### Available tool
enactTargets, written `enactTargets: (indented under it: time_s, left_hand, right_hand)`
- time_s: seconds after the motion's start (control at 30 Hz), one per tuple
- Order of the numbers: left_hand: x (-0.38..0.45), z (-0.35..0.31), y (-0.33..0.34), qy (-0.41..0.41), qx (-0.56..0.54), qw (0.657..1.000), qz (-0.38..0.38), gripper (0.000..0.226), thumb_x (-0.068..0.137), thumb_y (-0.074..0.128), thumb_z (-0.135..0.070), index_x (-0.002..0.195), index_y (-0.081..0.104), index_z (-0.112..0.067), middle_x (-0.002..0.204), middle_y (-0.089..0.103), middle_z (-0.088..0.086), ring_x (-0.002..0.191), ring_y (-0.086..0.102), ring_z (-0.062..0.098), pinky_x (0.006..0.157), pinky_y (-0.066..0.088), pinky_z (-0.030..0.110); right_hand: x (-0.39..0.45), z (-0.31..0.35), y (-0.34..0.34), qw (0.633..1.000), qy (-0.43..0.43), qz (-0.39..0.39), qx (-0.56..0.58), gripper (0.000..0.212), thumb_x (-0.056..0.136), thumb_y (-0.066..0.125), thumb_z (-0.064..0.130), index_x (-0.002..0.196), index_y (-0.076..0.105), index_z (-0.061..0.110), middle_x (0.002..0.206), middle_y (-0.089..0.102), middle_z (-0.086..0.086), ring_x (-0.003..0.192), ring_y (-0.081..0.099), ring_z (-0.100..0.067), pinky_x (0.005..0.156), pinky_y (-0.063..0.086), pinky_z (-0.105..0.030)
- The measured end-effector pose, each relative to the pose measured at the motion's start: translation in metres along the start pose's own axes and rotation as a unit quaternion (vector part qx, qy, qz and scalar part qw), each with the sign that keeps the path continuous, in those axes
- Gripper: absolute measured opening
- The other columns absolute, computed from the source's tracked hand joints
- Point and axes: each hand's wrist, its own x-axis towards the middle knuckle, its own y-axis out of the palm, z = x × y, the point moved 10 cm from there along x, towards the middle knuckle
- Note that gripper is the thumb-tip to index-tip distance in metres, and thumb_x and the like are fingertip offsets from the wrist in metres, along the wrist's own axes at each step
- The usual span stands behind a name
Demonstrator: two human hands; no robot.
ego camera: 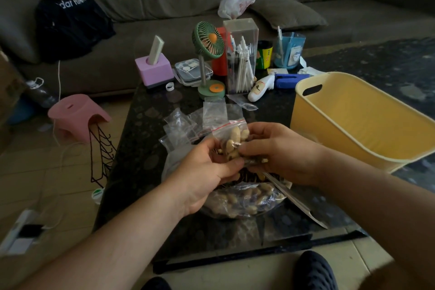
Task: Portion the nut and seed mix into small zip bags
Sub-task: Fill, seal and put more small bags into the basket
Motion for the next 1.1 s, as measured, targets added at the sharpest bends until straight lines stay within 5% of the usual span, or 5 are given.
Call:
enactTargets:
  time_s: [0.27,0.5,0.63,0.77,1.1]
  left_hand:
    - [0.0,-0.007,0.0,0.017,-0.044,0.998,0.029,0.039,0.09,0.074,-0.005,0.127,0.07,-0.016,0.121,0.077,0.013,0.113,0.074,0.029,0.101,0.059,0.047]
    - [0.001,-0.024,-0.022,0.115,0.004,0.99,-0.082,0.009,0.098,0.071,-0.019,0.1,0.079,-0.024,0.105,0.081,0.009,0.103,0.077,0.026,0.094,0.06,0.046]
    - [-0.001,-0.025,-0.022,0.101,-0.026,0.991,-0.086,0.008,0.1,0.07,-0.019,0.104,0.077,-0.018,0.107,0.08,0.014,0.107,0.076,0.032,0.097,0.06,0.049]
    - [-0.003,-0.026,-0.02,0.088,-0.064,0.99,-0.086,0.013,0.103,0.065,-0.02,0.109,0.073,-0.012,0.104,0.081,0.012,0.097,0.079,0.025,0.079,0.062,0.038]
    - [0.001,-0.025,-0.028,0.101,-0.111,0.983,-0.11,0.018,0.106,0.058,-0.009,0.116,0.07,0.0,0.108,0.079,0.018,0.098,0.078,0.025,0.081,0.063,0.031]
  right_hand:
    - [-0.002,0.002,-0.003,0.996,-0.032,-0.039,-0.07,0.028,0.093,0.071,0.001,0.12,0.071,0.008,0.103,0.079,-0.012,0.091,0.078,-0.021,0.073,0.06,-0.025]
    - [-0.002,0.004,-0.001,0.995,-0.015,-0.045,-0.084,0.023,0.093,0.075,0.016,0.116,0.072,0.015,0.106,0.079,-0.008,0.094,0.076,-0.019,0.078,0.062,-0.031]
    - [-0.002,0.015,-0.021,0.99,-0.049,-0.125,-0.053,0.013,0.1,0.067,0.021,0.104,0.074,0.011,0.091,0.076,-0.004,0.08,0.071,-0.016,0.087,0.062,-0.045]
    - [-0.005,0.02,-0.023,0.985,-0.069,-0.144,-0.067,0.014,0.099,0.068,0.018,0.103,0.074,0.006,0.09,0.076,-0.01,0.079,0.071,-0.019,0.081,0.064,-0.042]
    - [-0.006,0.026,-0.027,0.975,-0.096,-0.159,-0.124,0.008,0.098,0.07,0.016,0.098,0.075,0.01,0.091,0.079,-0.011,0.081,0.075,-0.026,0.081,0.066,-0.042]
